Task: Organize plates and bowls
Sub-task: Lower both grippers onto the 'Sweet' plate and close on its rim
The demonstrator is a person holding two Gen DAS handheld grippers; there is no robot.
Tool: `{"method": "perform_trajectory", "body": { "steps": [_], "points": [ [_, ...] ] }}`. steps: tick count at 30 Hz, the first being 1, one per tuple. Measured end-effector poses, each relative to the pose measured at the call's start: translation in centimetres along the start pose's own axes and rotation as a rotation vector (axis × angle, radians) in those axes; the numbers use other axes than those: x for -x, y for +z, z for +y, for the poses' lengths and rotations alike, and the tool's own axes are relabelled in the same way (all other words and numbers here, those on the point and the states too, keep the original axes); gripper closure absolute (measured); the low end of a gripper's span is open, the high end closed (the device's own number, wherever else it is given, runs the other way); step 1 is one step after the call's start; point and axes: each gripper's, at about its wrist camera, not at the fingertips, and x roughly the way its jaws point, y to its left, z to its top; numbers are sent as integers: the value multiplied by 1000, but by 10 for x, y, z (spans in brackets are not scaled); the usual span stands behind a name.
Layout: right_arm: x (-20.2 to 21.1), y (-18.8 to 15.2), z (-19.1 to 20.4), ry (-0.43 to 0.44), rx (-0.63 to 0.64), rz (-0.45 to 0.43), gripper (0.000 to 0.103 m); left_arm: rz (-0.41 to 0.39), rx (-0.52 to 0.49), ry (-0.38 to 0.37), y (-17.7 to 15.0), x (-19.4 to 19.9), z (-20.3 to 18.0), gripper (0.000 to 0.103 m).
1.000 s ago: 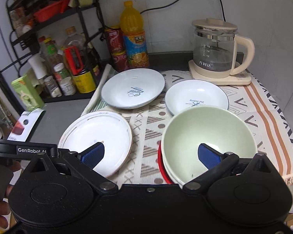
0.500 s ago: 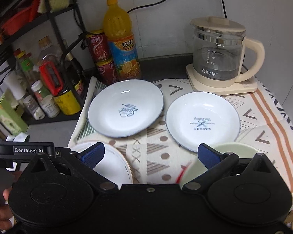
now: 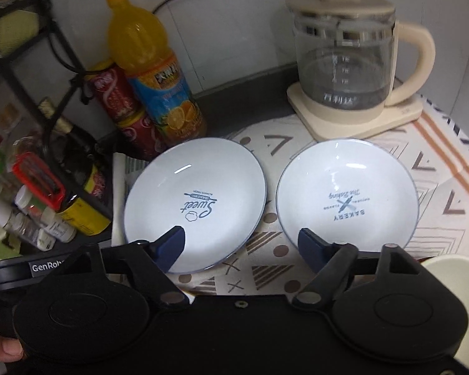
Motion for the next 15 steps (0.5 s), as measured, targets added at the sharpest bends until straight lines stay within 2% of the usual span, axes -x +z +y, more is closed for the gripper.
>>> {"method": "perform_trajectory", "body": {
  "steps": [2, 3, 5, 11, 15],
  "points": [
    [-9, 1, 2, -6, -19, 25, 31, 16, 1, -10, 6, -9, 0, 30],
    [-15, 1, 3, -2, -31, 40, 33, 28, 9, -12, 8, -14, 1, 32],
    [-25, 2, 4, 1, -60, 71, 36, 48, 22, -10, 12, -23, 3, 46],
    [-55, 5, 12, -16, -96, 136, 44, 70, 34, -15, 16, -40, 12, 55],
    [-79, 5, 10, -22, -134, 196, 64, 80, 38, -26, 19, -47, 15, 62]
  ]
}}
